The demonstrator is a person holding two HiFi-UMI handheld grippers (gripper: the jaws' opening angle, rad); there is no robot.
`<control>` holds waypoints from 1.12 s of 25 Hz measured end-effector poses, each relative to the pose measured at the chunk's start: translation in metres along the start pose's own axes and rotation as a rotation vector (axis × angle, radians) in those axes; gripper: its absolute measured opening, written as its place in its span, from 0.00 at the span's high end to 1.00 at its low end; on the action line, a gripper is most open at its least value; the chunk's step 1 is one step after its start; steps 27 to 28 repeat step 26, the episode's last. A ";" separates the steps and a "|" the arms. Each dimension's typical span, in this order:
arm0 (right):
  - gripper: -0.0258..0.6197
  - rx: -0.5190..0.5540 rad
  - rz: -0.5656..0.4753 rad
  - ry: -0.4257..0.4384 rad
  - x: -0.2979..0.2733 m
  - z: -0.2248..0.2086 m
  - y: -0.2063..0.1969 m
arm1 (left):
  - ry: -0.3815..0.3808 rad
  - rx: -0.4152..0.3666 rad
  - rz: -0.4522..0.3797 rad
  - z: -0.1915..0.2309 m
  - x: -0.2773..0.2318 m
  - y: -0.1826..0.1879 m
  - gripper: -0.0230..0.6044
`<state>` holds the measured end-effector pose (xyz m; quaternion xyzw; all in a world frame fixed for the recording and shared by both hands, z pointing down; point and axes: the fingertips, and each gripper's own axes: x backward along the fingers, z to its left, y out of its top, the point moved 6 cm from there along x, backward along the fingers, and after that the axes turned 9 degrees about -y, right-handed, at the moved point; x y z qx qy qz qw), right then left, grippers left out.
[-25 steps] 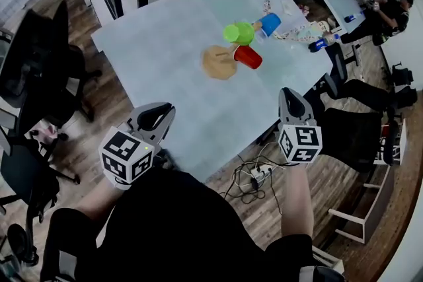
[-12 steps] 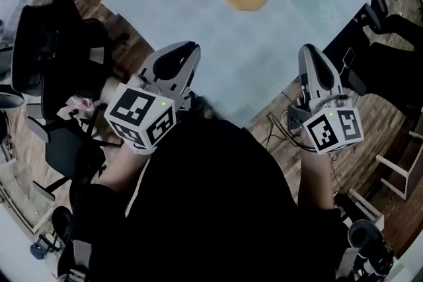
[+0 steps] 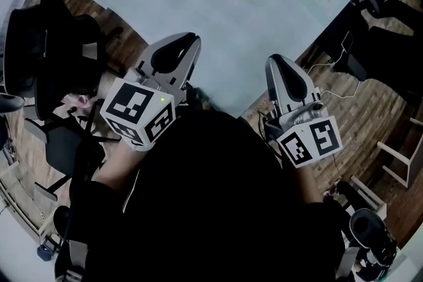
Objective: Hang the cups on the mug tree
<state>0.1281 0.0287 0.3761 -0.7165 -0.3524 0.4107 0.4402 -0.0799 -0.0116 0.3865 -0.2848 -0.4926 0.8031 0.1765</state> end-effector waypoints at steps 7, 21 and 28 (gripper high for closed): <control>0.89 0.025 0.007 0.010 -0.002 0.003 0.000 | -0.004 0.004 0.001 0.000 -0.001 -0.001 0.90; 0.89 0.045 0.025 0.026 -0.009 0.007 0.000 | 0.003 0.016 0.001 0.006 -0.001 -0.001 0.90; 0.89 0.046 0.027 0.026 -0.008 0.008 0.000 | -0.001 0.014 0.004 0.005 -0.002 0.000 0.90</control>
